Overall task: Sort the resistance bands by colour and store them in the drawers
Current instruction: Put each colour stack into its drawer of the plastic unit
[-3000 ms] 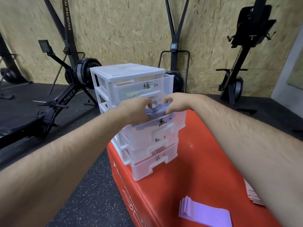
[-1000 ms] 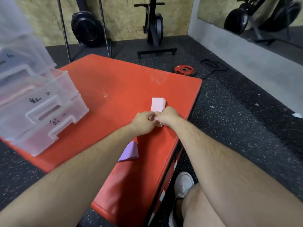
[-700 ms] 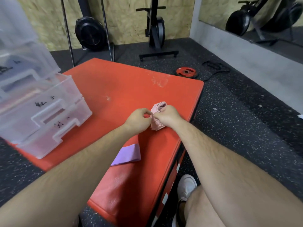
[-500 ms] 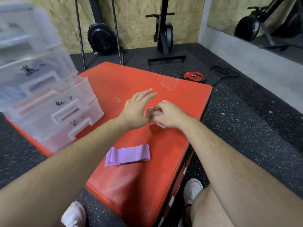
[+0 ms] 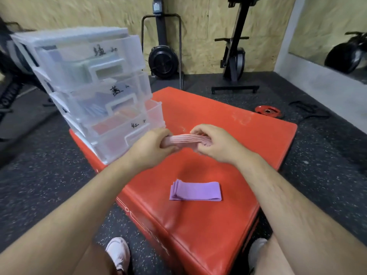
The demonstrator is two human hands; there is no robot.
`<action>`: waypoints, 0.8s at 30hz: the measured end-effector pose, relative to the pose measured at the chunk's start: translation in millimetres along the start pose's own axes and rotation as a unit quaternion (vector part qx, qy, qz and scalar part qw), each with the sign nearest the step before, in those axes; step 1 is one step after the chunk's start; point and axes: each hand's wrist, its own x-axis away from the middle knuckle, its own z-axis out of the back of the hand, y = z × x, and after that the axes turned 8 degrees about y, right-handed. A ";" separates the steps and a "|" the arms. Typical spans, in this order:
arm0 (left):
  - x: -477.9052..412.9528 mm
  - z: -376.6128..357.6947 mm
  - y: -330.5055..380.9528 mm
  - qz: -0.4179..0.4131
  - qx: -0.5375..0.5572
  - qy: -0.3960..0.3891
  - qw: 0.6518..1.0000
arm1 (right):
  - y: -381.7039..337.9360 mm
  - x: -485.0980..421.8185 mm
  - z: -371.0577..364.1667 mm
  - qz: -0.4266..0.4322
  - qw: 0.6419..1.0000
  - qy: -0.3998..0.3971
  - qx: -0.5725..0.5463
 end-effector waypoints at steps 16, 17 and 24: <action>21.1 89.3 -65.1 0.068 -0.010 0.293 0.954 | -90.3 -113.9 -42.6 0.151 0.983 0.103 0.034; 19.9 91.3 -70.4 0.074 -0.011 0.302 0.950 | -95.7 -128.7 -44.1 0.157 0.981 0.099 0.056; 7.7 85.9 -90.0 0.105 -0.071 0.241 0.962 | -88.9 -181.3 -66.1 0.110 0.981 0.023 0.157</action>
